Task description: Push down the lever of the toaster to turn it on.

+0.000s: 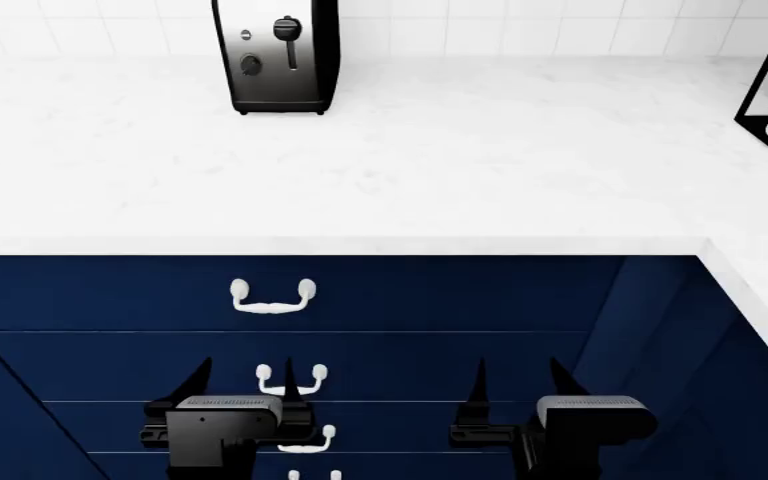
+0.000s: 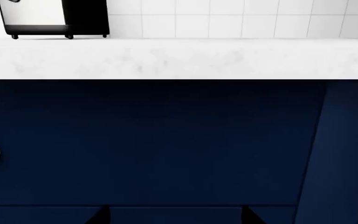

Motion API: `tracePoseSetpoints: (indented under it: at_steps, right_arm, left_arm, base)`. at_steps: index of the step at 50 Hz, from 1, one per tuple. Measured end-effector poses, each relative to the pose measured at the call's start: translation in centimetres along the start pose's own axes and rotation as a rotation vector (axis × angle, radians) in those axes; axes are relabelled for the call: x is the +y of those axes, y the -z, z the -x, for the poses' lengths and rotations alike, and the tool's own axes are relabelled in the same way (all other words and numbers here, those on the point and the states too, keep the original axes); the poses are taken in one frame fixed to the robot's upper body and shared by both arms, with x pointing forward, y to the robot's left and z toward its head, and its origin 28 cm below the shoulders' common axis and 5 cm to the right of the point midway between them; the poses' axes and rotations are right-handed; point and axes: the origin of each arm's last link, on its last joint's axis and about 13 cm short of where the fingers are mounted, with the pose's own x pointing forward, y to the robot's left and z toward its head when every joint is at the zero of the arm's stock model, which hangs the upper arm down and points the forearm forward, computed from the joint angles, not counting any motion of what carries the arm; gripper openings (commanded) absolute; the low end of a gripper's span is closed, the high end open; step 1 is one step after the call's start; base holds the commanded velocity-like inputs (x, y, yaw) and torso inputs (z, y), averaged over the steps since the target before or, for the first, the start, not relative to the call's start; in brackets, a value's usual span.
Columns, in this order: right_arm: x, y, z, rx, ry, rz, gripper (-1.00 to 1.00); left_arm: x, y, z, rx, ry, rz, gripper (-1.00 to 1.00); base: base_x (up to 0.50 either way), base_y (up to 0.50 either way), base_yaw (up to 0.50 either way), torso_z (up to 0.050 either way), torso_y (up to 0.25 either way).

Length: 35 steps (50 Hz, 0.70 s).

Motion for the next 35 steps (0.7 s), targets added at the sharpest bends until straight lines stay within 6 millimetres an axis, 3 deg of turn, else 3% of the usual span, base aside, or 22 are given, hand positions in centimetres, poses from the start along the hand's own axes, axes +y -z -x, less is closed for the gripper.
tracePoseSetpoints:
  at_steps: [9, 18, 26, 35]
  right_arm:
    - [0.0, 0.1, 0.0, 0.005, 0.005, 0.0, 1.0]
    - [-0.3, -0.2, -0.4, 0.002, 0.009, 0.009, 1.0]
    - [-0.9, -1.6, -1.6, -0.023, 0.008, 0.029, 1.0]
    - [-1.9, -4.6, -3.7, -0.071, 0.008, 0.062, 1.0]
  left_arm:
    - [0.0, 0.0, -0.1, 0.003, 0.006, 0.003, 1.0]
    - [0.1, -0.8, -0.6, -0.001, 0.028, 0.015, 1.0]
    - [0.4, -3.1, -1.8, -0.035, 0.051, 0.014, 1.0]
    - [1.0, -6.7, -3.8, -0.065, 0.08, 0.024, 1.0]
  base:
    - [0.0, 0.0, 0.0, 0.0, 0.0]
    - [0.0, 0.0, 0.0, 0.048, 0.0]
    - [0.0, 0.0, 0.0, 0.05, 0.0]
    - [0.0, 0.0, 0.0, 0.05, 0.0]
